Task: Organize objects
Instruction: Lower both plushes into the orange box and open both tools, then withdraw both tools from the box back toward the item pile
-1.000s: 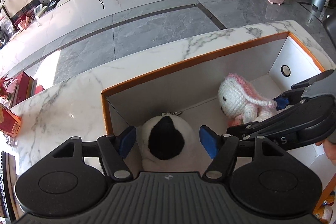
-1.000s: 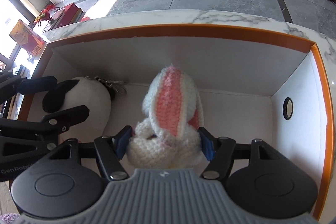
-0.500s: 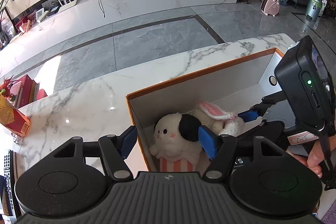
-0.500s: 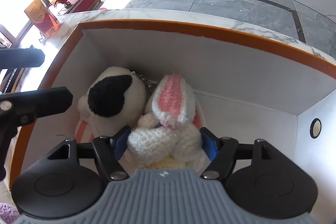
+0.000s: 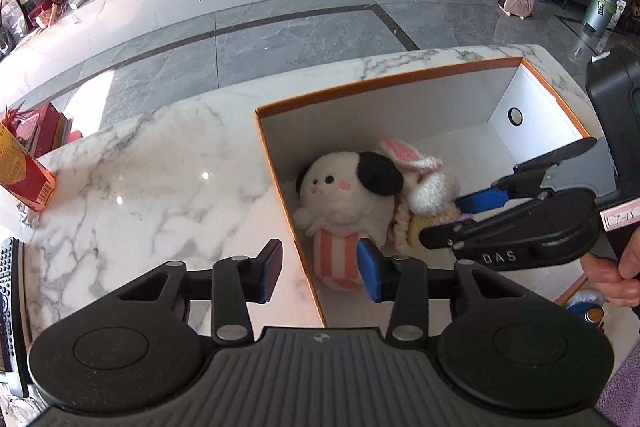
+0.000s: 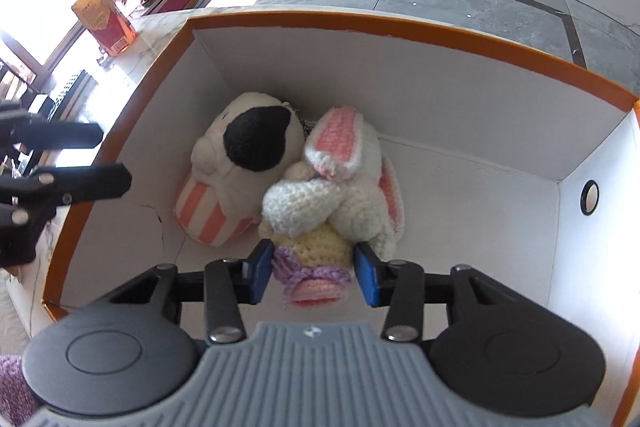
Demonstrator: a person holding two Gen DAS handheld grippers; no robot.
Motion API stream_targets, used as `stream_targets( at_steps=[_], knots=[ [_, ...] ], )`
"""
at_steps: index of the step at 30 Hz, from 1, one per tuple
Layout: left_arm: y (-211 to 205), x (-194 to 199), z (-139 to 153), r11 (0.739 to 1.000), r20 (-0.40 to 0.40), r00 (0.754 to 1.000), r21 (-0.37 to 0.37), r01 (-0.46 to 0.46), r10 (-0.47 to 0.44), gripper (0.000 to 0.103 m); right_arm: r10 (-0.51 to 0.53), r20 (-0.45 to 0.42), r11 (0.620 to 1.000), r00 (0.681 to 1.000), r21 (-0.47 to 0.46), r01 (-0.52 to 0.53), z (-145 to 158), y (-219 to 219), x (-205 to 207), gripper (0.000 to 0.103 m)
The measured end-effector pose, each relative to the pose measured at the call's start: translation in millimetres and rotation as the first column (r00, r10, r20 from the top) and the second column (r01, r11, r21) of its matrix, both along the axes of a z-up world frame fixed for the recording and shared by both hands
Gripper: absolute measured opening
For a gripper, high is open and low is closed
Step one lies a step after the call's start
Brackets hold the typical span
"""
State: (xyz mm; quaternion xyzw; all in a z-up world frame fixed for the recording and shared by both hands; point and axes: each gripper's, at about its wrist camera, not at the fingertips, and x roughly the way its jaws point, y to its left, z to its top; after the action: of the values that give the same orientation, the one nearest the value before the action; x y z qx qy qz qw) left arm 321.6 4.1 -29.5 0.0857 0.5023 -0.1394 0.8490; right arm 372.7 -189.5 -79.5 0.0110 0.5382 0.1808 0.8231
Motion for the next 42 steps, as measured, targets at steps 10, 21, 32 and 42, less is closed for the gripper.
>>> stream_targets(
  at_steps=[10,21,32,42],
  knots=[
    [4.9,-16.2,7.4,0.999,0.047,0.999,-0.038,-0.020,0.022,0.040,-0.037,0.060,0.999,0.997,-0.009,0.038,13.1,5.1,-10.2,0.046],
    [-0.7,-93.5,38.2,0.992,0.179,0.984,-0.130,0.003,0.020,0.044,-0.099,0.284,0.994,0.954,0.078,0.079,77.8,5.5,-136.5,0.059],
    [-5.2,-185.3,28.9,0.985,0.278,0.960,-0.170,0.015,0.033,0.048,-0.141,0.412,0.990,0.900,0.049,0.133,78.7,-15.1,-256.2,0.066],
    [-19.6,-242.0,-27.9,0.991,0.131,0.987,-0.076,0.107,-0.097,0.059,-0.222,0.247,0.974,0.943,0.025,0.223,10.2,-20.0,-306.5,0.060]
  ],
)
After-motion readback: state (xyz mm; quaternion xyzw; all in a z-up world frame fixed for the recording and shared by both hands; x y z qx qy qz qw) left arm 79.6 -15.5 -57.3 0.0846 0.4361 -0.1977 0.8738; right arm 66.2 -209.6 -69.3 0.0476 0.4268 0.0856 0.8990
